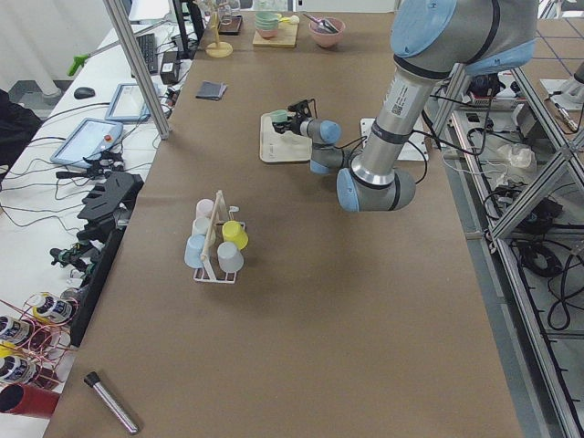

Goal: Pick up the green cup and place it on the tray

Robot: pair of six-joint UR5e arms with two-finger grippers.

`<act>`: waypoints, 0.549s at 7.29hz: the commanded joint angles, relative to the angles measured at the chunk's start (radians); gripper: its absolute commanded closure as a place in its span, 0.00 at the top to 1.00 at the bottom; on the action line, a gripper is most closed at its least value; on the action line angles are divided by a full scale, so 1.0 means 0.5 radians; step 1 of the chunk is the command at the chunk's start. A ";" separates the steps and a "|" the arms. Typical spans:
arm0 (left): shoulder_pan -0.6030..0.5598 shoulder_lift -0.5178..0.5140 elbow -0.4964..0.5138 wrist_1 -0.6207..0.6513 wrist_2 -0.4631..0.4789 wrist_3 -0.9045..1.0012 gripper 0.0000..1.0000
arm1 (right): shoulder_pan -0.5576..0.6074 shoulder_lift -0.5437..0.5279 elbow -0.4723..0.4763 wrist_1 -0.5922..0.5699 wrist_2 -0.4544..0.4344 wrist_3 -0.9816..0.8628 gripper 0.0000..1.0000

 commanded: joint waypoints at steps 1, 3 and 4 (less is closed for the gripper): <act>0.011 0.007 -0.003 -0.005 -0.012 -0.082 0.07 | 0.000 0.000 0.000 -0.001 0.000 0.000 1.00; 0.023 0.010 -0.006 -0.017 -0.015 -0.150 0.40 | 0.000 0.000 0.000 -0.001 0.000 0.000 1.00; 0.023 0.010 -0.009 -0.023 -0.015 -0.150 0.48 | 0.000 0.000 0.000 -0.001 0.000 0.000 1.00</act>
